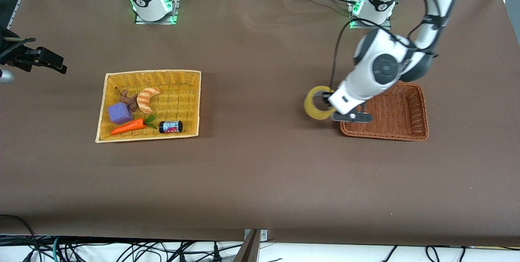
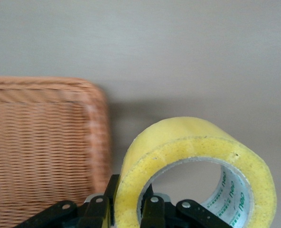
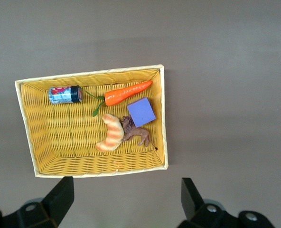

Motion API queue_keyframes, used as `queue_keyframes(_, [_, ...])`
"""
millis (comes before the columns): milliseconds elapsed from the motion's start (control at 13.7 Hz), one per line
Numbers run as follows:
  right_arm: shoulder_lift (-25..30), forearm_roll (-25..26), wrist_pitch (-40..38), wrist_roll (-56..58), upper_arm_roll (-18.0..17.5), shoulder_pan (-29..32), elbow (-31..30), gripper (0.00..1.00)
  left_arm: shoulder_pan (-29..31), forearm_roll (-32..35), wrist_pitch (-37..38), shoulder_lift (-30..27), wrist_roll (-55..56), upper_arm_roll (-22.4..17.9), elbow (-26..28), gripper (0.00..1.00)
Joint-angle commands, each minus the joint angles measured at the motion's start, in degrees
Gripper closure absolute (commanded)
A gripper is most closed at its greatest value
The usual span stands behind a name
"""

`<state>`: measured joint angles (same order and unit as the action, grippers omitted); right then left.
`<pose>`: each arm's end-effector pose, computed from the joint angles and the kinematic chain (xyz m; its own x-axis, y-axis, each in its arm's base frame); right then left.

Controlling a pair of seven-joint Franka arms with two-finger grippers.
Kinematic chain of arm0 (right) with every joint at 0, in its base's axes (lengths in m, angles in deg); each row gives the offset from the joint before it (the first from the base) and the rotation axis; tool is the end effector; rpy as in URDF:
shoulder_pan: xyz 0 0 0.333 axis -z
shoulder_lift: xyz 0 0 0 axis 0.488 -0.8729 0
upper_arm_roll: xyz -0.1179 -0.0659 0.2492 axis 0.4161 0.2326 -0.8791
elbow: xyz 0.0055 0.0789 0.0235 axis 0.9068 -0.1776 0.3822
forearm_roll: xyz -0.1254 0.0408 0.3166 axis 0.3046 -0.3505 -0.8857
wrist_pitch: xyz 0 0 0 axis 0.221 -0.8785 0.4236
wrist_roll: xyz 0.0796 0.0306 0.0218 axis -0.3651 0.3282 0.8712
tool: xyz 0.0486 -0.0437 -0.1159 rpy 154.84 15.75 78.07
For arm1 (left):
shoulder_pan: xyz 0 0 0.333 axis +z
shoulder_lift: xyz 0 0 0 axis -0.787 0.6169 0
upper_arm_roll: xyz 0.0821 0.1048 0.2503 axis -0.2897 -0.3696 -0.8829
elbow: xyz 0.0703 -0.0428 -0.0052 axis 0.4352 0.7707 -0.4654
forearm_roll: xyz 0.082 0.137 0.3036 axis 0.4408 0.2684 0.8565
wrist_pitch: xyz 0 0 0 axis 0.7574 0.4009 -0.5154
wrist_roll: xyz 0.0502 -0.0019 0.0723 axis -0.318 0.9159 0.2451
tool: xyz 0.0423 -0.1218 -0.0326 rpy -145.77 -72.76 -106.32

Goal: Transfer tape with both arms
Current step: 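Lift the tape with the left gripper and carry it over the basket, then lower the tape into the brown basket and open the left gripper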

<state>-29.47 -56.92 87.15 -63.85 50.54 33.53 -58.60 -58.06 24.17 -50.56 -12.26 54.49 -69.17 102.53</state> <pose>0.5056 -0.0182 0.5355 0.9981 -0.0253 -0.0559 -0.0235 -0.9992 0.0315 0.5086 -0.1811 0.3009 0.9878 -0.0764 -0.1361 -0.0638 -0.9935 0.0942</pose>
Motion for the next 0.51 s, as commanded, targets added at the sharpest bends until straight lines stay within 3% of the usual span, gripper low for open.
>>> queue_keyframes(0, [0.0, 1.2, -1.0, 0.0, -1.1, 0.1, 0.8, 0.00, 0.7, -0.2, 0.3, -2.3, -13.3, -5.6, 3.9, 1.00])
queue_keyframes(292, [-0.3, 1.3, -0.9, 0.2, -0.8, 0.4, 0.8, 0.00, 1.5, -0.1, -1.2, -2.2, -24.4, -12.1, 8.4, 1.00])
queue_keyframes(438, [-0.9, 1.0, -1.0, 0.3, -0.8, 0.4, 0.8, 0.00, 1.6, 1.0, -7.3, -1.8, -24.9, -13.4, 11.9, 1.00])
